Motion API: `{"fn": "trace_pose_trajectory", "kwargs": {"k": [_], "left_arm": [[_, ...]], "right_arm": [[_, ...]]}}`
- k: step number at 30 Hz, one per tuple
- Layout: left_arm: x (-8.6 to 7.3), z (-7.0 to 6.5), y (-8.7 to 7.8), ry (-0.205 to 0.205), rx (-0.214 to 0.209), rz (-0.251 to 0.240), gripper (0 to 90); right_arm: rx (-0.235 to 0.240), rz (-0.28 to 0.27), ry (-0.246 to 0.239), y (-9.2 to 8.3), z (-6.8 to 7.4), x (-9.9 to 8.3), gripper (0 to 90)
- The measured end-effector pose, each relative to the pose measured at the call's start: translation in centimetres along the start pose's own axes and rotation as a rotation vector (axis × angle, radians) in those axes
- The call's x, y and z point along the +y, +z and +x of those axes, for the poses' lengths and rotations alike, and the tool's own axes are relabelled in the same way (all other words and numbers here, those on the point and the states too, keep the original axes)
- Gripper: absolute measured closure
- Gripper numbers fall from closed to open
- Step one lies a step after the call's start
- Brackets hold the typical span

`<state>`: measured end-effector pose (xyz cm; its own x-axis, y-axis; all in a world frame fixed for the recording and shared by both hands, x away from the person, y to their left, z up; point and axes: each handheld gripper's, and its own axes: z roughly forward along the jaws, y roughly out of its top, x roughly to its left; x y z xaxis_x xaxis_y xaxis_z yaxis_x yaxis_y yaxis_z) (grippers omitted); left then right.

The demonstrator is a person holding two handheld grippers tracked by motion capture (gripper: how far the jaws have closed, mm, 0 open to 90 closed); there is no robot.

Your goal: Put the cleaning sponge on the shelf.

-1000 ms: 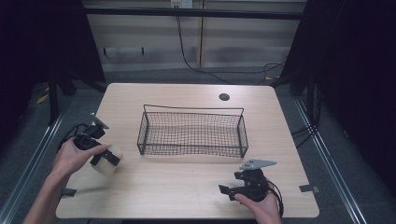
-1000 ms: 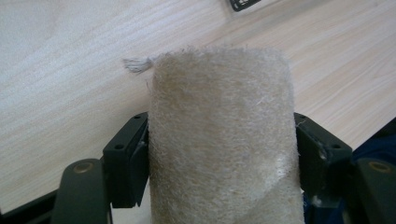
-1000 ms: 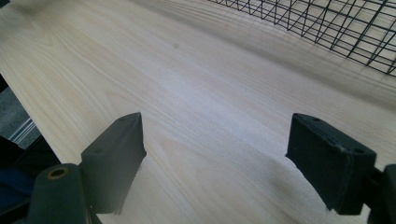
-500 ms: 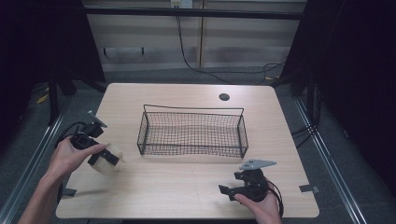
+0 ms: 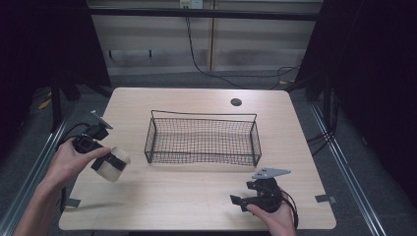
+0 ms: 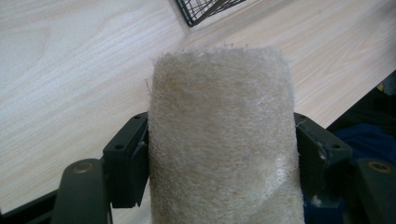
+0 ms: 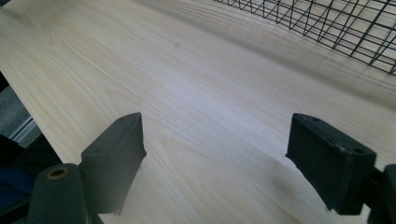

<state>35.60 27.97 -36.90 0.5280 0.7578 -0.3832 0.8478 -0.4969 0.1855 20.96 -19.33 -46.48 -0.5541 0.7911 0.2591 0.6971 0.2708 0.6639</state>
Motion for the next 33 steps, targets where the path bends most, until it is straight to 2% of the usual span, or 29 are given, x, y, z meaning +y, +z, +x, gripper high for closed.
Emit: {"fn": "trace_pose_trajectory", "kwargs": {"k": [10, 12, 14, 15, 20, 33], "left_arm": [[0.7, -1.0, -1.4, 0.022, 0.009, -0.015, 29.6], [0.8, -1.1, -1.5, 0.015, 0.010, -0.019, 29.6], [1.1, -1.6, -1.5, 0.026, 0.002, -0.006, 29.6], [1.2, -1.7, -1.6, 0.031, 0.012, -0.006, 29.7], [2.0, -2.4, -2.2, 0.024, 0.014, -0.024, 29.6], [4.0, -3.4, -3.6, 0.026, 0.006, -0.023, 29.6]], "right_arm": [[0.002, 0.001, 0.002, 0.0, 0.0, 0.0, 18.4], [0.002, 0.001, 0.003, 0.1, 0.0, 0.0, 18.4], [0.003, 0.001, 0.002, 0.1, 0.0, 0.0, 18.4], [0.003, 0.001, 0.002, 0.1, 0.0, 0.0, 18.4], [0.004, 0.001, 0.004, 0.1, 0.0, 0.0, 18.4], [0.006, 0.002, 0.002, 0.1, 0.0, 0.0, 18.3]]}}
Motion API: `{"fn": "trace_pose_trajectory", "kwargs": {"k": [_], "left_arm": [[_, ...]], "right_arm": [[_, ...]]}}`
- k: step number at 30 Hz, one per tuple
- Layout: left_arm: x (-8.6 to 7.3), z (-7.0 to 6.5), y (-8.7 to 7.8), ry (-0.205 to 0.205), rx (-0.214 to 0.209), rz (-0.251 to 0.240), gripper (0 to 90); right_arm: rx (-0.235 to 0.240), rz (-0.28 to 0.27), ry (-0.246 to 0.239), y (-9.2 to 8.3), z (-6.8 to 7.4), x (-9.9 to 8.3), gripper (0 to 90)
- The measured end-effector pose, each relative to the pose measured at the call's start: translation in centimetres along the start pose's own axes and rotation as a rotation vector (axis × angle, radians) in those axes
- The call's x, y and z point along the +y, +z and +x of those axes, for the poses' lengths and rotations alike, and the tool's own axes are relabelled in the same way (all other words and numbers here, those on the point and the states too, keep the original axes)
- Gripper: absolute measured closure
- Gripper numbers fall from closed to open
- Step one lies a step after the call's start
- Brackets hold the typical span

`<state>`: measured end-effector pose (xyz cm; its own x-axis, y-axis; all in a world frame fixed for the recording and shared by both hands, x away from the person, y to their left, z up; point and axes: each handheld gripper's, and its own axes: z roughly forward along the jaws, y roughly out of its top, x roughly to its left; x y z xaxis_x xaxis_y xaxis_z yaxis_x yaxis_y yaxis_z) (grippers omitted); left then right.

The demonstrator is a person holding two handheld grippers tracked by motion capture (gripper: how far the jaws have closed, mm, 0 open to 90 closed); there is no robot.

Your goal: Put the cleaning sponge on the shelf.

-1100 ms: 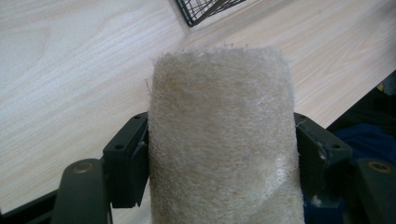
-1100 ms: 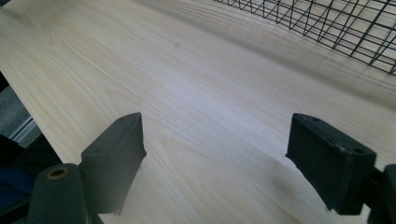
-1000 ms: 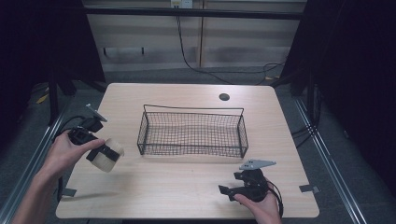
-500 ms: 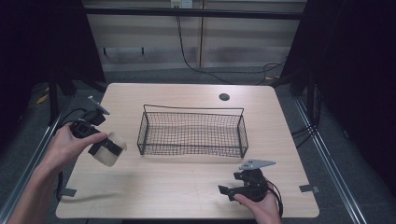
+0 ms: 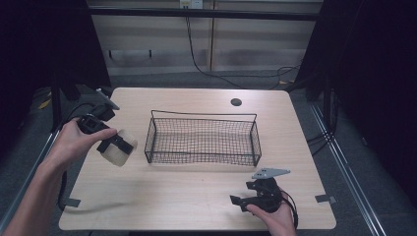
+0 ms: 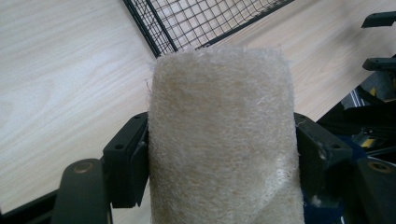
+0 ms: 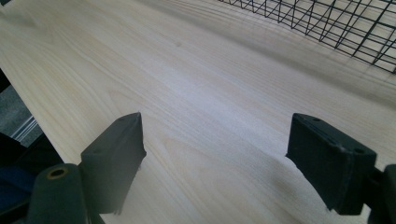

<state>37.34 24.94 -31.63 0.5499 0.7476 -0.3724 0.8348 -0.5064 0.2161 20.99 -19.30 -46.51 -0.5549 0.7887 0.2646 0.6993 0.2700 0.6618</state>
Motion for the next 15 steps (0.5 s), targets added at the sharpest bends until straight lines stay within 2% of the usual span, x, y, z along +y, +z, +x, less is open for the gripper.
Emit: {"fn": "trace_pose_trajectory", "kwargs": {"k": [8, 12, 15], "left_arm": [[1.0, -0.4, -0.1, -0.002, -0.013, -0.008, 29.7], [1.5, -0.5, -0.1, -0.027, -0.022, -0.022, 29.7], [2.1, -0.8, 0.0, -0.053, -0.008, -0.021, 29.7]], "right_arm": [[0.002, -0.001, -0.002, 0.0, 0.0, 0.0, 18.2], [0.002, -0.001, -0.001, 0.0, 0.0, 0.0, 18.2], [0.002, -0.002, -0.002, 0.0, 0.0, 0.0, 18.2]]}}
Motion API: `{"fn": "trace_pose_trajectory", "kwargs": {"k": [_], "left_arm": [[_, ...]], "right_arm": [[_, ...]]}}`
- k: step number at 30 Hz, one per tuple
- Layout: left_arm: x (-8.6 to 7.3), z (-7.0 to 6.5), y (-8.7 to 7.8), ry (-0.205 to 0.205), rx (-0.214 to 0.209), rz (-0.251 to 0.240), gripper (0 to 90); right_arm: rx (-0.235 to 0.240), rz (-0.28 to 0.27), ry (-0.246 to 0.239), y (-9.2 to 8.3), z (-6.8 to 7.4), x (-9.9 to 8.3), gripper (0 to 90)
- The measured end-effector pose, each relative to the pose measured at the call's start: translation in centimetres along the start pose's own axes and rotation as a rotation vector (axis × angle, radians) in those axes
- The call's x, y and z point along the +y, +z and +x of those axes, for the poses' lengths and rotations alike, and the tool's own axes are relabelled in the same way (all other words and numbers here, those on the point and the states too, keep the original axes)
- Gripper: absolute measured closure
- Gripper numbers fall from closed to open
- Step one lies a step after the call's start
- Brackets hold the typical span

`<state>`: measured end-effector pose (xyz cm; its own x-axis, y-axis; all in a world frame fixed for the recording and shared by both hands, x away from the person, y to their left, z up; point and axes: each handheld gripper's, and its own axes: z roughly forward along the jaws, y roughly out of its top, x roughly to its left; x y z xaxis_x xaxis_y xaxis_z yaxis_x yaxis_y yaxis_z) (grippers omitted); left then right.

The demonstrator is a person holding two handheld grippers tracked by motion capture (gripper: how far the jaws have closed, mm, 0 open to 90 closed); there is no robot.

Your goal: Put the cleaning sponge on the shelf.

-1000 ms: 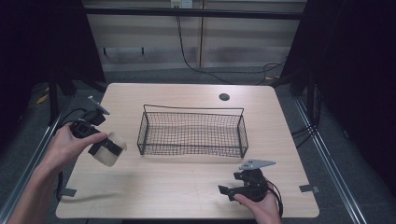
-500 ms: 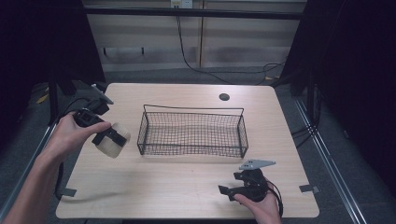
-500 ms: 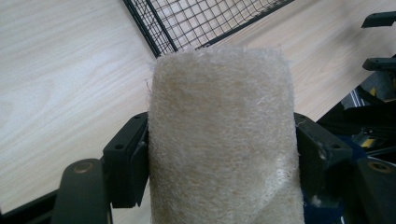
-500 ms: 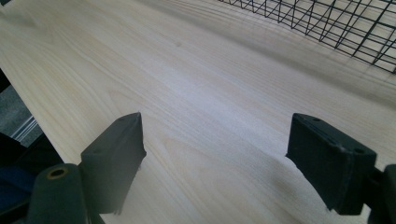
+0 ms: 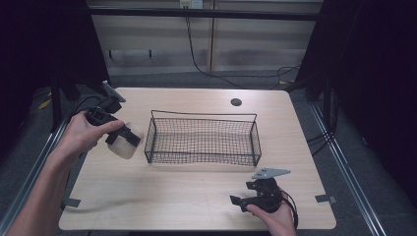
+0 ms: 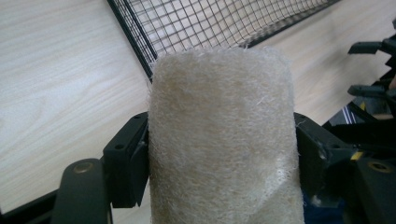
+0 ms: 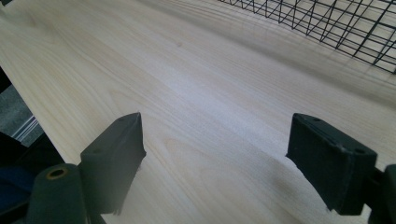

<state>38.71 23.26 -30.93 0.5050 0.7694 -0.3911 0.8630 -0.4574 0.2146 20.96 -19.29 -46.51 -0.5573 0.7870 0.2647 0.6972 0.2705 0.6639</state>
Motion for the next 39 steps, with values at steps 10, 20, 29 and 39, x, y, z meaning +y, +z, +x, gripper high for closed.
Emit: {"fn": "trace_pose_trajectory", "kwargs": {"k": [10, 20, 29, 39], "left_arm": [[1.6, -1.1, 0.4, -0.017, 0.001, 0.004, 29.7], [3.3, -2.4, 1.4, -0.055, 0.048, 0.001, 29.6], [4.7, -3.5, 2.6, -0.077, 0.069, 0.019, 29.6], [6.0, -3.7, 4.3, -0.119, 0.102, 0.030, 29.6]], "right_arm": [[0.001, 0.000, 0.000, 0.0, 0.0, 0.0, 18.1], [0.001, 0.001, 0.001, 0.0, 0.0, 0.0, 17.9], [0.006, 0.003, 0.002, 0.0, 0.1, 0.0, 17.7], [0.007, 0.004, 0.002, 0.0, 0.1, 0.0, 17.5]]}}
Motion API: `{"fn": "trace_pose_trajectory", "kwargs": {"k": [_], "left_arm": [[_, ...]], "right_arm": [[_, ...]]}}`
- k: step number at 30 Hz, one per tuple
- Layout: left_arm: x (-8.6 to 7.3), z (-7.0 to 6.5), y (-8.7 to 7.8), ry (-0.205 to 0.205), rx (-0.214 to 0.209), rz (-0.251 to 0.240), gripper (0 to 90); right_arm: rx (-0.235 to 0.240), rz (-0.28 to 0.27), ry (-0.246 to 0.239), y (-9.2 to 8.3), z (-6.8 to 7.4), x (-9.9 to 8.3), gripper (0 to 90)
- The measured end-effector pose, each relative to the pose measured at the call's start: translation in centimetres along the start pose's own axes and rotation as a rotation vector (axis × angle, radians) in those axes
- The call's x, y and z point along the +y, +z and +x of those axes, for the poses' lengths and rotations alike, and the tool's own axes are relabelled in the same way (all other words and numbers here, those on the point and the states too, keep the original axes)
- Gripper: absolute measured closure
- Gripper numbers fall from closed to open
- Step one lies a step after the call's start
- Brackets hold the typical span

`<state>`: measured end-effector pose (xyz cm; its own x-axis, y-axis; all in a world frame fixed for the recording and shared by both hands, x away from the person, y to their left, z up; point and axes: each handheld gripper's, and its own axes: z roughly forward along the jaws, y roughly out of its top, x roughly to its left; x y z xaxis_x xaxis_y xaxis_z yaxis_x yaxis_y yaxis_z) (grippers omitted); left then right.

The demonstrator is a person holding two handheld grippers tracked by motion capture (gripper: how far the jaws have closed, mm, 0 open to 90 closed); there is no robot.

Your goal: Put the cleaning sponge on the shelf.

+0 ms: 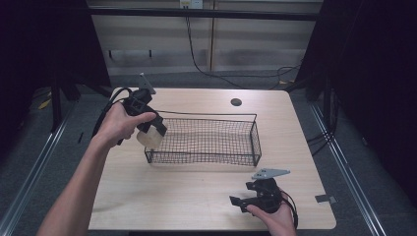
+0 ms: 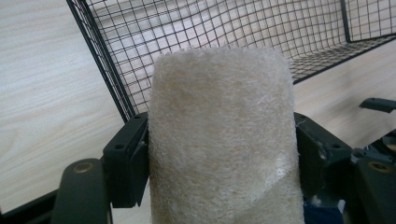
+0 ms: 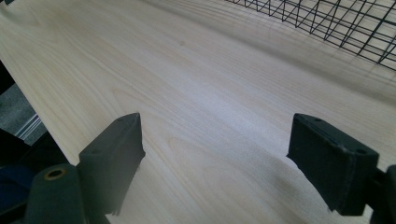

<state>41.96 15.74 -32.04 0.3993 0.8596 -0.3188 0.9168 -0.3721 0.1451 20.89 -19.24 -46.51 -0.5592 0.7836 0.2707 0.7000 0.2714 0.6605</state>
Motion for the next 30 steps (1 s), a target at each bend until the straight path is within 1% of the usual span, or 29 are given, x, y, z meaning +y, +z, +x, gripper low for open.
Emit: {"fn": "trace_pose_trajectory", "kwargs": {"k": [2, 3, 4, 5, 7, 8, 9, 10, 12, 13, 15, 17, 19, 22, 25, 26, 28, 29, 30], "left_arm": [[0.1, 0.0, 0.1, -0.005, 0.007, 0.003, 29.7], [0.2, -0.1, 0.4, -0.014, 0.021, -0.002, 29.7], [0.2, -0.2, 0.7, -0.033, 0.027, -0.007, 29.7], [0.2, -0.2, 0.7, -0.033, 0.027, -0.007, 29.7], [0.4, -0.3, 1.0, -0.056, 0.036, -0.024, 29.7], [0.4, -0.3, 1.0, -0.056, 0.036, -0.024, 29.6], [0.6, -0.4, 1.5, -0.064, 0.046, -0.004, 29.6], [0.7, -0.3, 1.6, -0.055, 0.049, -0.002, 29.6], [0.8, -0.3, 1.8, -0.079, 0.051, -0.012, 29.7], [0.9, -0.3, 1.9, -0.082, 0.059, -0.017, 29.6], [1.1, -0.3, 2.3, -0.088, 0.057, -0.021, 29.6], [1.2, -0.4, 2.5, -0.088, 0.056, -0.012, 29.5], [1.5, -0.4, 3.1, -0.105, 0.071, -0.006, 29.6], [1.7, -0.4, 3.6, -0.109, 0.078, 0.004, 29.5], [1.9, -0.6, 4.4, -0.109, 0.101, 0.018, 29.6], [1.9, -0.6, 4.6, -0.108, 0.101, 0.028, 29.6], [2.0, -0.6, 4.9, -0.105, 0.116, 0.033, 29.6], [2.1, -0.6, 5.0, -0.111, 0.124, 0.028, 29.6], [2.2, -0.5, 5.1, -0.107, 0.123, 0.030, 29.6]], "right_arm": [[0.000, 0.000, 0.000, 0.0, 0.0, 0.0, 17.5], [0.000, 0.001, 0.000, 0.0, 0.0, 0.0, 17.5], [0.001, 0.002, 0.001, 0.0, 0.0, 0.0, 17.5], [0.003, 0.002, -0.001, 0.0, 0.0, 0.0, 17.5], [0.006, 0.005, -0.002, 0.0, 0.1, 0.0, 17.5], [0.005, 0.006, -0.003, 0.0, 0.1, 0.0, 17.5], [0.005, 0.006, -0.002, 0.0, 0.1, 0.0, 17.5], [0.005, 0.006, -0.002, 0.0, 0.1, 0.0, 17.5], [0.004, 0.007, -0.002, 0.0, 0.1, 0.0, 17.5], [0.005, 0.007, -0.001, 0.1, 0.1, 0.0, 17.5], [0.004, 0.008, -0.001, 0.1, 0.1, 0.0, 17.5], [0.005, 0.010, 0.000, 0.1, 0.1, 0.0, 17.5], [0.007, 0.010, -0.004, 0.1, 0.1, 0.0, 17.6], [0.009, 0.014, -0.003, 0.1, 0.1, 0.0, 17.6], [0.009, 0.012, -0.003, 0.0, 0.1, 0.0, 17.6], [0.009, 0.013, -0.004, 0.0, 0.1, 0.0, 17.6], [0.011, 0.012, -0.008, 0.0, 0.1, 0.0, 17.6], [0.010, 0.011, -0.007, 0.0, 0.1, 0.0, 17.5], [0.010, 0.011, -0.009, 0.1, 0.1, 0.0, 17.5]]}}
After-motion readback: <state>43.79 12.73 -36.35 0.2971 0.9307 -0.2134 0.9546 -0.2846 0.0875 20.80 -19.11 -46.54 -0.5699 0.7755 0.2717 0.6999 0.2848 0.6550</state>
